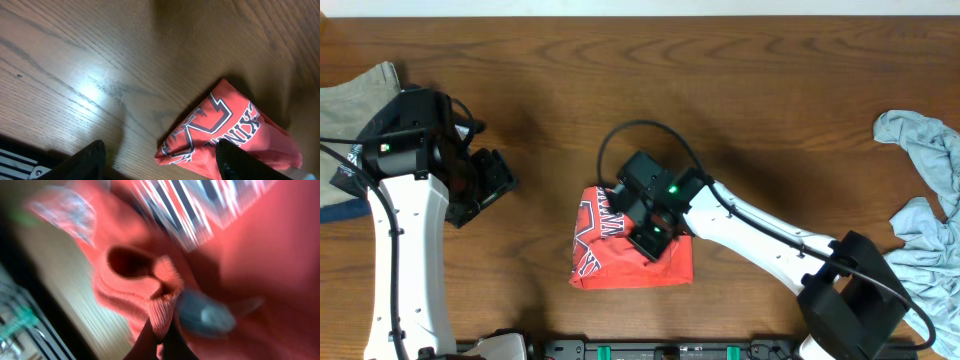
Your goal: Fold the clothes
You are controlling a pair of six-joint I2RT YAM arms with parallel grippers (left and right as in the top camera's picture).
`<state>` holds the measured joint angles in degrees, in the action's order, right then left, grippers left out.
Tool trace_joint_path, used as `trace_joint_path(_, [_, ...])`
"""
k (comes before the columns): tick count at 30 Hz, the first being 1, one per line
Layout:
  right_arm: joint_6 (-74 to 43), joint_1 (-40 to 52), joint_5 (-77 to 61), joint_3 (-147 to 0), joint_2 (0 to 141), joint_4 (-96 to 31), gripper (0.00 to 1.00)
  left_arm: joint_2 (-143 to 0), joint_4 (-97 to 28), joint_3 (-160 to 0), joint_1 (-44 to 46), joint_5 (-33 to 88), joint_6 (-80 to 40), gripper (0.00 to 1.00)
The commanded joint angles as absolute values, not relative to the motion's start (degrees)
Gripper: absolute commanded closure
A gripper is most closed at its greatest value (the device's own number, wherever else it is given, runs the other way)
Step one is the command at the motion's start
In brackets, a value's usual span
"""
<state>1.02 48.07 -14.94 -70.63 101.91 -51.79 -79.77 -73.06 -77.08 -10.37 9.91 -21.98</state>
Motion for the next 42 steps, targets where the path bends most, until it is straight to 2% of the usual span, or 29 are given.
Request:
trace_joint_path(1, [-2.44,46.44,-0.93,-71.13,102.65,-58.57,0.99,-79.83,-73.17,-77.73,-10.59,9.82,-20.56,0.28])
trace_joint_path(7, [-2.09,41.65,1.52,-71.13,102.65,-70.89,0.99,-79.83,-73.06,-77.73,-10.59,9.82,-20.58,0.28])
trace_joint_path(8, [-2.11,40.97,1.52,-71.13,102.65,-71.46,0.90,-79.83,-73.08,-77.73,-10.59,9.82,-20.58,0.28])
trace_joint_path(9, [-2.17,40.42,1.43,-71.13,102.65,-71.59,0.66,-79.83,-73.08,-77.73,-10.59,9.82,-20.58,0.28])
trace_joint_path(10, [-2.61,40.01,1.45,-71.13,102.65,-71.57,0.53,-79.83,-73.12,-77.73,-10.59,9.82,-20.58,0.28])
trace_joint_path(11, [-2.57,39.66,1.48,-71.13,102.65,-71.57,0.50,-79.83,-73.23,-77.73,-10.59,9.85,-20.58,0.28])
trace_joint_path(19, [-4.45,36.16,1.74,-72.23,101.80,-71.55,0.61,-79.83,-73.69,-77.12,-10.52,10.72,-19.94,0.27])
trace_joint_path(24, [-6.63,32.84,1.32,-76.09,99.22,-69.93,0.58,-80.86,-73.36,-76.42,-10.04,17.19,-14.46,0.27])
trace_joint_path(27, [-6.83,31.14,-2.87,-76.62,97.78,-66.87,0.47,-81.80,-73.21,-76.16,-8.14,18.06,-12.71,0.26])
trace_joint_path(30, [-5.58,30.55,-14.06,-76.51,97.78,-64.47,0.49,-82.94,-72.36,-76.12,-4.73,18.92,-10.70,0.26])
trace_joint_path(34, [1.67,31.79,-28.73,-75.48,97.89,-63.88,0.51,-85.34,-69.41,-76.12,1.63,18.85,-9.39,0.23])
trace_joint_path(42, [2.00,36.42,-29.87,-71.83,97.89,-66.78,0.46,-95.33,-64.07,-76.07,11.53,17.96,-8.54,0.22])
